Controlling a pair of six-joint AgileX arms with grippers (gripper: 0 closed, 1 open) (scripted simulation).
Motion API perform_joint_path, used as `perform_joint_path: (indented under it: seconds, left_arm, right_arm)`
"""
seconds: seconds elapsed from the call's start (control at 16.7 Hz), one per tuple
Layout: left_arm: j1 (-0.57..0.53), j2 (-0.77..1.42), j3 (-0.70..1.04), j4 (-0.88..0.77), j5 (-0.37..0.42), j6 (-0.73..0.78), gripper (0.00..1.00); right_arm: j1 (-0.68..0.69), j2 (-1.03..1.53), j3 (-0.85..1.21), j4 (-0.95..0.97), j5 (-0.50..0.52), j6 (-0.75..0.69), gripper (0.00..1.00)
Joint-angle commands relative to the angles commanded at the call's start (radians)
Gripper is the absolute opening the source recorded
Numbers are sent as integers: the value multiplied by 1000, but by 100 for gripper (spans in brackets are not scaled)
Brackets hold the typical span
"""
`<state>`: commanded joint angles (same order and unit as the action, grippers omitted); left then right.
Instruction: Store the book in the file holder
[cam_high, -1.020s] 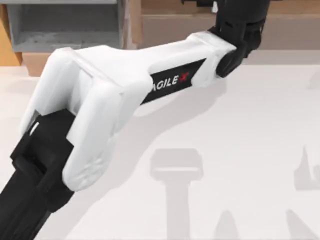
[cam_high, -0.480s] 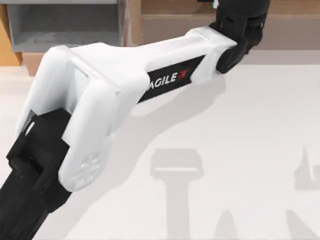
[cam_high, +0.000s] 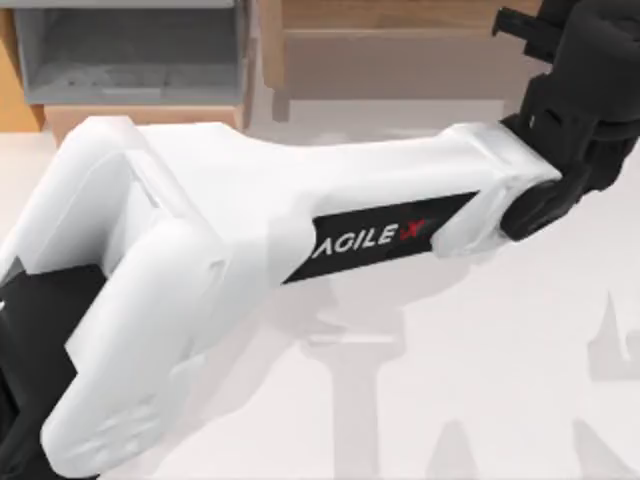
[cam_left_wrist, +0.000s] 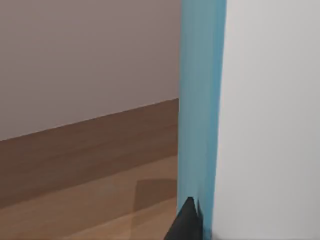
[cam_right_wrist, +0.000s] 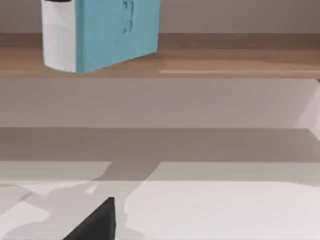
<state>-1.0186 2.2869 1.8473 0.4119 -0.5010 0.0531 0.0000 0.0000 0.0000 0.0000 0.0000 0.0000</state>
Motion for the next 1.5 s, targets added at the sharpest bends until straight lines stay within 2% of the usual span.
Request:
perform_joint_path:
  seconds: [0.18, 0.36, 0.48, 0.66, 0.9, 1.14, 1.32, 1.5]
  left_arm:
    - [-100, -118, -152, -2, 128, 31, 0]
    - [-153, -253, -329, 9, 237, 111, 0]
    - [-152, -345, -459, 24, 292, 197, 0]
    - [-90, -474, -667, 56, 346, 373, 0]
    - [97, -605, -942, 113, 366, 674, 0]
    - [374, -674, -1130, 190, 337, 1024, 0]
    - [586, -665, -1178, 260, 315, 1258, 0]
    - [727, -582, -1145, 324, 314, 1412, 0]
  right_arm:
    - [0, 0, 0, 0, 0, 0, 100]
    - [0, 0, 0, 0, 0, 0, 100]
    - [0, 0, 0, 0, 0, 0, 100]
    - [0, 0, 0, 0, 0, 0, 100]
    - [0, 0, 0, 0, 0, 0, 100]
    - [0, 0, 0, 0, 0, 0, 100]
    - [0, 0, 0, 0, 0, 0, 100]
    - [0, 0, 0, 0, 0, 0, 100]
